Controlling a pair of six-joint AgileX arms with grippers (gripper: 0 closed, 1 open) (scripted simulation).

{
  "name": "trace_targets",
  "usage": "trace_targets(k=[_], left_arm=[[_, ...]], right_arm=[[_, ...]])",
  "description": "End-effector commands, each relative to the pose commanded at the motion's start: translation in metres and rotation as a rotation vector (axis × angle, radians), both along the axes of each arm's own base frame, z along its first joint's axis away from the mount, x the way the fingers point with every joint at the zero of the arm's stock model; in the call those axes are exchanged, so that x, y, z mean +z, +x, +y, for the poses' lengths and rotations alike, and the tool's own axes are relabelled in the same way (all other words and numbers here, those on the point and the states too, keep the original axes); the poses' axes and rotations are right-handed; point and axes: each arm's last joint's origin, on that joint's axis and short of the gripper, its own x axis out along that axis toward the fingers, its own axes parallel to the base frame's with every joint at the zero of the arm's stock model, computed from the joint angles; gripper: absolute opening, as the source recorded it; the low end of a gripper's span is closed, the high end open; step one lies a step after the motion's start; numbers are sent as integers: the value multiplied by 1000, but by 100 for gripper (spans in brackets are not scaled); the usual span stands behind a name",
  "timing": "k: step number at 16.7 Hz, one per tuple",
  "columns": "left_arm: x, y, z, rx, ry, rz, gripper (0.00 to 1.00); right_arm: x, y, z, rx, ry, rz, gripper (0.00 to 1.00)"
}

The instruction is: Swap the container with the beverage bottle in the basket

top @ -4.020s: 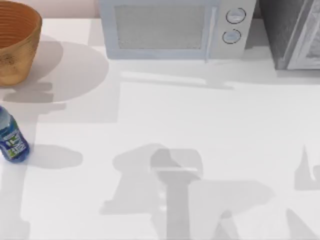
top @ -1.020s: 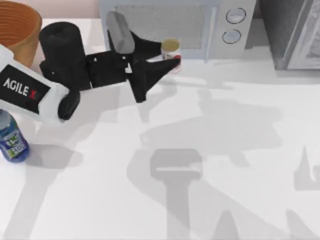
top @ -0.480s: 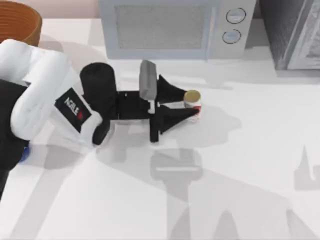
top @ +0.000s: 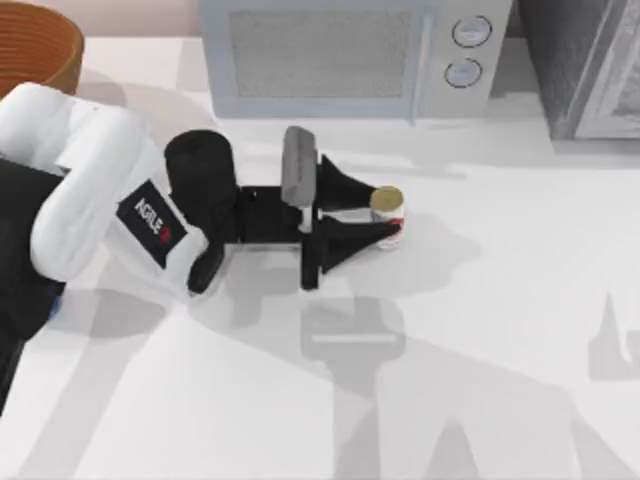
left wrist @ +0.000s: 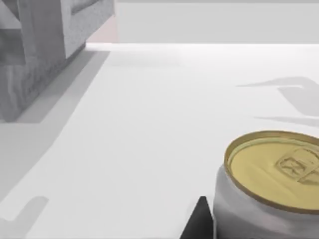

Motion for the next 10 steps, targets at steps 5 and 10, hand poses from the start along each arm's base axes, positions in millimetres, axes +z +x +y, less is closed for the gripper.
trace_targets(k=[5, 10], left_arm=[[0, 0, 0, 0, 0, 0, 45], [0, 0, 0, 0, 0, 0, 83]], right_arm=[[0, 0, 0, 0, 0, 0, 100], [0, 0, 0, 0, 0, 0, 100]])
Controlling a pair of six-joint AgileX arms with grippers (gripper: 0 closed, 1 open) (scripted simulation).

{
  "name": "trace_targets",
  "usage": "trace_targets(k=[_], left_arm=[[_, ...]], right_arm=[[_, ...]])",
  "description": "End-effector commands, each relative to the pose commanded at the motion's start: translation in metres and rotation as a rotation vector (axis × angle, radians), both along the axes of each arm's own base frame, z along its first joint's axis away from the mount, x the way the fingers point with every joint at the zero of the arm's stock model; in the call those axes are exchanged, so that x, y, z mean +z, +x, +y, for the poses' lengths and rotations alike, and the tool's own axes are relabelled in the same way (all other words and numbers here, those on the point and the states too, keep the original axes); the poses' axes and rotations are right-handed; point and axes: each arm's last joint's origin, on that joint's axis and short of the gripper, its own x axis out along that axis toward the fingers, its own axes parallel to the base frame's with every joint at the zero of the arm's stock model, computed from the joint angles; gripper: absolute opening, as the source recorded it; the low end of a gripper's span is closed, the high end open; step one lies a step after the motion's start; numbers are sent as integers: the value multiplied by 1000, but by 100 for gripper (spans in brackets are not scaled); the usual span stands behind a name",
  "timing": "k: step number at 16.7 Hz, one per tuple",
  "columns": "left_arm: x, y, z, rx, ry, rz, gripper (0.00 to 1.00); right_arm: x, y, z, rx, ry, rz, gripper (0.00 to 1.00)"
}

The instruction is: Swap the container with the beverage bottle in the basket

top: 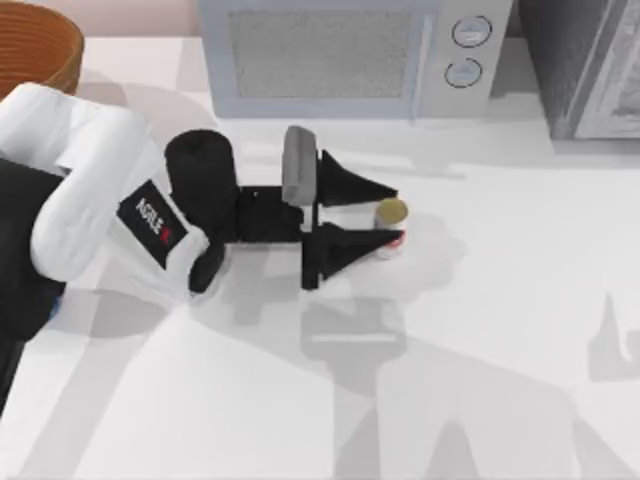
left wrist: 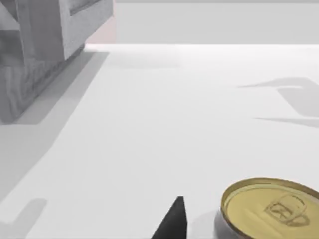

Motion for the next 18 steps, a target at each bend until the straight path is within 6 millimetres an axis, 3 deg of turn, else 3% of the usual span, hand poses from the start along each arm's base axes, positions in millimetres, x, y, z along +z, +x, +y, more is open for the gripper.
trace_targets(k=[2, 3, 13, 15, 18], left_arm=[[0, 0, 0, 0, 0, 0, 98], [0, 0, 0, 0, 0, 0, 100], [2, 0, 3, 9, 1, 3, 100], [14, -1, 11, 37, 5, 16, 100], [48, -9, 34, 123, 14, 46, 100]], right_arm=[[0, 0, 0, 0, 0, 0, 100], [0, 0, 0, 0, 0, 0, 100], [0, 0, 0, 0, 0, 0, 100], [0, 0, 0, 0, 0, 0, 100], [0, 0, 0, 0, 0, 0, 100]])
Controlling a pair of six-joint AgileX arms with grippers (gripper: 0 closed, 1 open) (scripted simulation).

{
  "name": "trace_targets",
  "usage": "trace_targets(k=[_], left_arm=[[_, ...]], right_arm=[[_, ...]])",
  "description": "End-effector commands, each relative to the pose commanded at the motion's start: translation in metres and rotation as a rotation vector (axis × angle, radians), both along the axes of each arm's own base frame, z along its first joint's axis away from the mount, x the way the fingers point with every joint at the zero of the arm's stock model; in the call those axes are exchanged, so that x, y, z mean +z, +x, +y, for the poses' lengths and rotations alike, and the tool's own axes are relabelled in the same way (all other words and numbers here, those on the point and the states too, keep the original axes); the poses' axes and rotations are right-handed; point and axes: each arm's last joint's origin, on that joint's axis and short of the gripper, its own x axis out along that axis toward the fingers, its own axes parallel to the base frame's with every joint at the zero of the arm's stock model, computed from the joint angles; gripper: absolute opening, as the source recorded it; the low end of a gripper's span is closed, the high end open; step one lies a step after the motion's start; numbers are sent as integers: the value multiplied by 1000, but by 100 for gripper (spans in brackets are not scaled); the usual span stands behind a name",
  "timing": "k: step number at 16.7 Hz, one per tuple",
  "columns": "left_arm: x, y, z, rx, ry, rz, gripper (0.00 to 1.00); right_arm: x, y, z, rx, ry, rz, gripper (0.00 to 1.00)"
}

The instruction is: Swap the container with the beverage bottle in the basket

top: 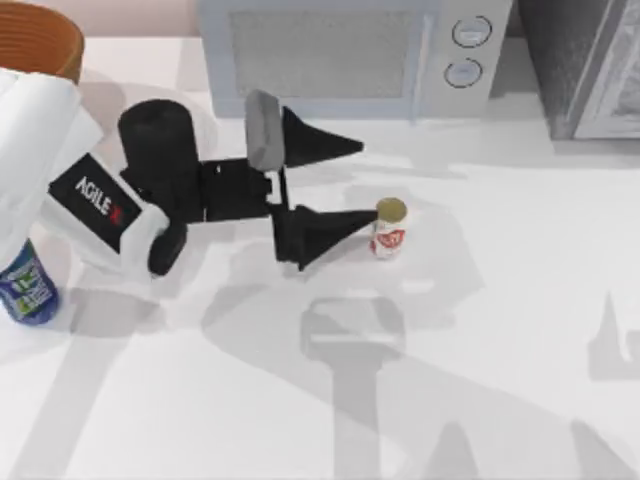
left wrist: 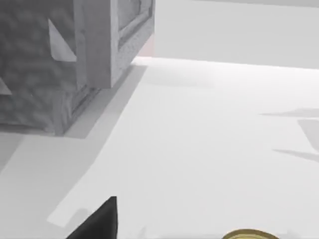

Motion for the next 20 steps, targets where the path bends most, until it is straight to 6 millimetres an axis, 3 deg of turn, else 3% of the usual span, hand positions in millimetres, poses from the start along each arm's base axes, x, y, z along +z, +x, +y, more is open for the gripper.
trace_targets(k=[3, 5, 8, 10, 12, 15, 17, 20], left_arm=[[55, -19, 31, 135, 5, 12, 100], [96, -43, 54, 248, 3, 5, 100], [147, -94, 88, 441, -2, -16, 100], [167, -135, 107, 582, -5, -31, 100], [174, -177, 123, 728, -5, -40, 100], [162, -231, 140, 947, 0, -44, 100], [145, -257, 147, 1084, 5, -45, 100], [121, -281, 155, 1265, 10, -49, 100]], right_arm=[[0, 0, 0, 0, 0, 0, 100], [0, 0, 0, 0, 0, 0, 100], [0, 0, 0, 0, 0, 0, 100], [0, 0, 0, 0, 0, 0, 100], [0, 0, 0, 0, 0, 0, 100], [0, 0, 0, 0, 0, 0, 100], [0, 0, 0, 0, 0, 0, 100], [0, 0, 0, 0, 0, 0, 100]])
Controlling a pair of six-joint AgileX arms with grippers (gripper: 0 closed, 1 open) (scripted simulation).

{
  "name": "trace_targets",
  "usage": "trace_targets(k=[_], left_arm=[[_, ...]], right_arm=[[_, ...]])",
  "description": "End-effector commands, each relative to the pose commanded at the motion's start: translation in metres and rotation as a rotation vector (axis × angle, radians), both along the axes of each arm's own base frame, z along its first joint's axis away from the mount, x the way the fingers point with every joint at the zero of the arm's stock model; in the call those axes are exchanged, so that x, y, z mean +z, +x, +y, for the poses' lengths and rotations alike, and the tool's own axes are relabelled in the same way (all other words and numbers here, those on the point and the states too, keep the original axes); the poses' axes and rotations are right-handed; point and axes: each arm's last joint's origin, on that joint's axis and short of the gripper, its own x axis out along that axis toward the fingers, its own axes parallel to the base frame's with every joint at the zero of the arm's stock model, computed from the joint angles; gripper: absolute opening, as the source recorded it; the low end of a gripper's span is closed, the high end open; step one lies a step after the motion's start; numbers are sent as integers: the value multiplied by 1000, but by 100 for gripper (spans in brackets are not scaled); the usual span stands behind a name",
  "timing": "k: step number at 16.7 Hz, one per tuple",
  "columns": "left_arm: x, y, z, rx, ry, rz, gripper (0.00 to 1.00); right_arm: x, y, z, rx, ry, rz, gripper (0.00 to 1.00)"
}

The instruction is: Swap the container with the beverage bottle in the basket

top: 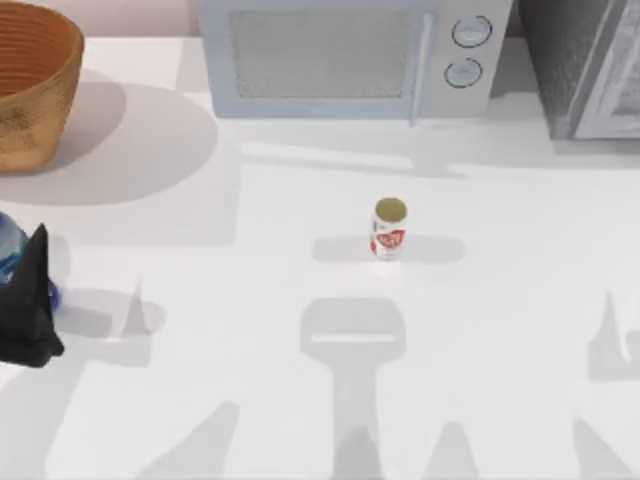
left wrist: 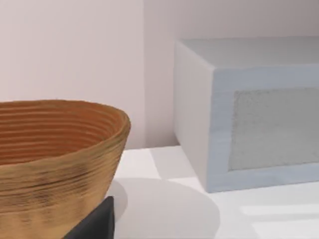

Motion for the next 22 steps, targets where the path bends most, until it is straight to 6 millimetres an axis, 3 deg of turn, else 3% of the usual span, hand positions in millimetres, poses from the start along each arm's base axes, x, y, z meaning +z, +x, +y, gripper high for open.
trace_targets(k=[5, 12, 22], left_arm=[[-25, -13, 7, 187, 5, 6, 100], [-26, -14, 7, 199, 5, 6, 100], [-38, 15, 10, 188, 19, 107, 100]], right_arm=[[0, 0, 0, 0, 0, 0, 100], [0, 0, 0, 0, 0, 0, 100], [0, 0, 0, 0, 0, 0, 100]])
